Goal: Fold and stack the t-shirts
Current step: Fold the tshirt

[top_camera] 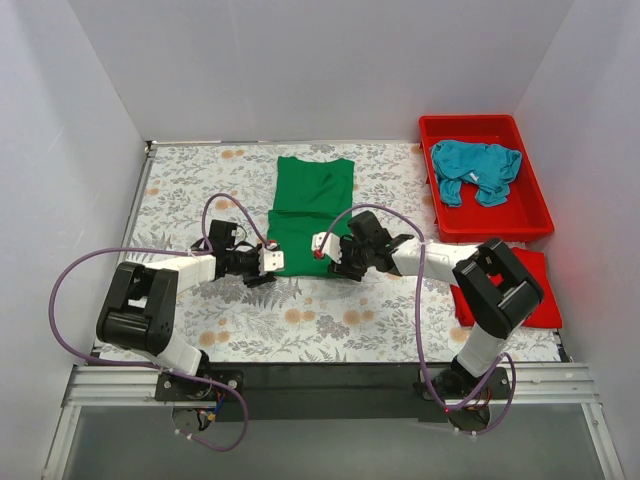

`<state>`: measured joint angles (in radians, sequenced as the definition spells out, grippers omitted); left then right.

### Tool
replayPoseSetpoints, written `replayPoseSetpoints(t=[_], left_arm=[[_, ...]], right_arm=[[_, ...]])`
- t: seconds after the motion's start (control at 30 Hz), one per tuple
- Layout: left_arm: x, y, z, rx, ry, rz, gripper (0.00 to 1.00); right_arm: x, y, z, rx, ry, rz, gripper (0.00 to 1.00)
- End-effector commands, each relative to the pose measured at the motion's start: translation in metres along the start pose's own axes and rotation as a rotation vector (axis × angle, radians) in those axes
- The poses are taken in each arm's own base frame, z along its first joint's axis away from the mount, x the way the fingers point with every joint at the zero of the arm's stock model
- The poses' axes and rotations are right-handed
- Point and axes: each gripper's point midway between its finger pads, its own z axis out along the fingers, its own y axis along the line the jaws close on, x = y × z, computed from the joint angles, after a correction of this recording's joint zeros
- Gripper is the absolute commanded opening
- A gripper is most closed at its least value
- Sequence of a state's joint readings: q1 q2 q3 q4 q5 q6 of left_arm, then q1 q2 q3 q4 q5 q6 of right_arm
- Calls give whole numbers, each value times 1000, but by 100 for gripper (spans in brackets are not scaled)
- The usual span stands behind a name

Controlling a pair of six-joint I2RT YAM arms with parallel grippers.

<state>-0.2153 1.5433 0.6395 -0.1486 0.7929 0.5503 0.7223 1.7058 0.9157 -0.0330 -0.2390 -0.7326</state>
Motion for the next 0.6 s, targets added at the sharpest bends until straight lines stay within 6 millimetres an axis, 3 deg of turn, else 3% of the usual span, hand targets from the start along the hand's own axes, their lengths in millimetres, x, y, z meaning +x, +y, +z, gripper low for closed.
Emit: replayPoseSetpoints(t=[0.0, 0.23, 0.3, 0.43, 0.57], left_arm=[[16, -9, 0, 19, 57, 55, 45], [11, -6, -1, 23, 46, 43, 14], [8, -5, -1, 25, 39, 41, 9], [5, -5, 0, 40, 30, 29, 1], [3, 0, 0, 43, 28, -2, 0]], right_arm=[[19, 18, -2, -51, 54, -3, 57], [-18, 21, -31, -103, -37, -5, 57], [-28, 24, -34, -130, -66, -4, 57], [-27, 28, -26, -166, -55, 8, 56], [-14, 33, -12, -196, -23, -6, 54]])
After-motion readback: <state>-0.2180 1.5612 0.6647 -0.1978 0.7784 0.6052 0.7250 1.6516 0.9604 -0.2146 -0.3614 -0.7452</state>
